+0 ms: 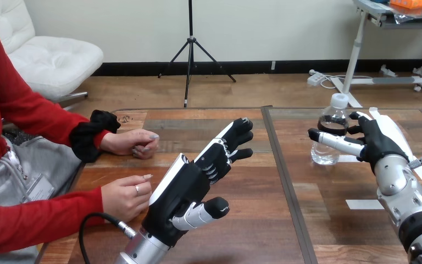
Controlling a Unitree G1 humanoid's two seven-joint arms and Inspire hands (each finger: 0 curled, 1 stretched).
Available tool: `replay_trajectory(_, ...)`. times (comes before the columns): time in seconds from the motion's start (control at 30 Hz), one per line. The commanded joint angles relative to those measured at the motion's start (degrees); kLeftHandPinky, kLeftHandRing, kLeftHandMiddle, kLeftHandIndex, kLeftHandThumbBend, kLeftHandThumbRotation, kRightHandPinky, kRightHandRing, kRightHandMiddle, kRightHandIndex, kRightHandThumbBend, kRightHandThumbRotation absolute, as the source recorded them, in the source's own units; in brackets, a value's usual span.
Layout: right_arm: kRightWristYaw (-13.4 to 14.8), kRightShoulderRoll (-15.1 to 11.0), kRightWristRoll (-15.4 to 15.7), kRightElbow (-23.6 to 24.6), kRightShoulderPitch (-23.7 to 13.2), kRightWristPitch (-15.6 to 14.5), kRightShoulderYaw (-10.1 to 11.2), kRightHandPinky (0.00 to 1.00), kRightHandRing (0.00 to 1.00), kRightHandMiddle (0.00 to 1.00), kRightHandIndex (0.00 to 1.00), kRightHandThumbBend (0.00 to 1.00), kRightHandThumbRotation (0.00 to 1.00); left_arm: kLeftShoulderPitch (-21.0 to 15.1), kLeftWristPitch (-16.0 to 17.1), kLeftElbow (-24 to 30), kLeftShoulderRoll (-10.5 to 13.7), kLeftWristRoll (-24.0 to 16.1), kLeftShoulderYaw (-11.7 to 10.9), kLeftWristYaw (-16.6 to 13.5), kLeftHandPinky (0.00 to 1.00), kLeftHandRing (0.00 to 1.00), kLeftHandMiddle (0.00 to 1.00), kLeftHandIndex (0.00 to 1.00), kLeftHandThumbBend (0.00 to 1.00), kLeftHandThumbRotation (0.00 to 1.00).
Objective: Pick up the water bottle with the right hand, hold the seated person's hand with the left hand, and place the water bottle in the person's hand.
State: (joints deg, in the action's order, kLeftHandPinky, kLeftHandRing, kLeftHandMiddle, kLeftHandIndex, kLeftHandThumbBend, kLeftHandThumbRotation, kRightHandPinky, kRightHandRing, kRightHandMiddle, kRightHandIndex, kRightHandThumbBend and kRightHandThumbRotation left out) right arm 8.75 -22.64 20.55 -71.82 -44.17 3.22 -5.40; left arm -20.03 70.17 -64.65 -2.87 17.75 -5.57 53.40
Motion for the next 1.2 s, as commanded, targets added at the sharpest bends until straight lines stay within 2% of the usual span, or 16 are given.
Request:
replay_trajectory(0.0,1.4,0.8,-0.2,0.2,-5.9,0.6,-0.3,0.61,0.76,0.83,0.92,1.0,0.59,-2.2,1.0,2.7,-0.2,1.3,-0.5,-0.2,0.88,0.95,0.96,0.95,1.0,0.79)
replay_trajectory(0.23,2.0,1.2,-1.2,0.1,-6.3,0.8,0.4,0.61,0.74,0.79,0.88,1.0,0.53,-2.0,1.1,2.8,-0.3,1.2,-0.5,-0.6,0.88,0.95,0.96,0.95,1.0,0.79)
replay_trajectory(0.43,2.3,1.5,-2.1,0.0,-6.5,1.0,0.8,0.61,0.72,0.77,0.83,0.99,0.43,-2.0,1.2,2.9,-0.3,1.2,-0.5,-0.5,0.88,0.94,0.96,0.94,1.0,0.79)
replay_trajectory(0.77,3.7,1.6,-3.3,0.2,-6.2,2.0,0.9,0.55,0.64,0.69,0.72,0.91,0.17,-2.0,0.8,3.2,-0.3,1.4,-0.5,-0.7,0.87,0.94,0.96,0.94,1.0,0.79)
replay_trajectory(1.03,5.5,1.7,-3.5,0.1,-5.6,3.0,1.0,0.53,0.61,0.66,0.66,0.88,0.05,-1.9,0.1,3.5,-0.4,2.1,-0.5,-0.1,0.87,0.94,0.96,0.94,1.0,0.79)
replay_trajectory(1.17,6.0,1.9,-4.0,0.1,-5.4,3.2,1.5,0.51,0.59,0.65,0.64,0.87,0.02,-1.8,-0.2,3.8,-0.4,2.5,-0.5,0.0,0.88,0.94,0.96,0.94,1.0,0.78)
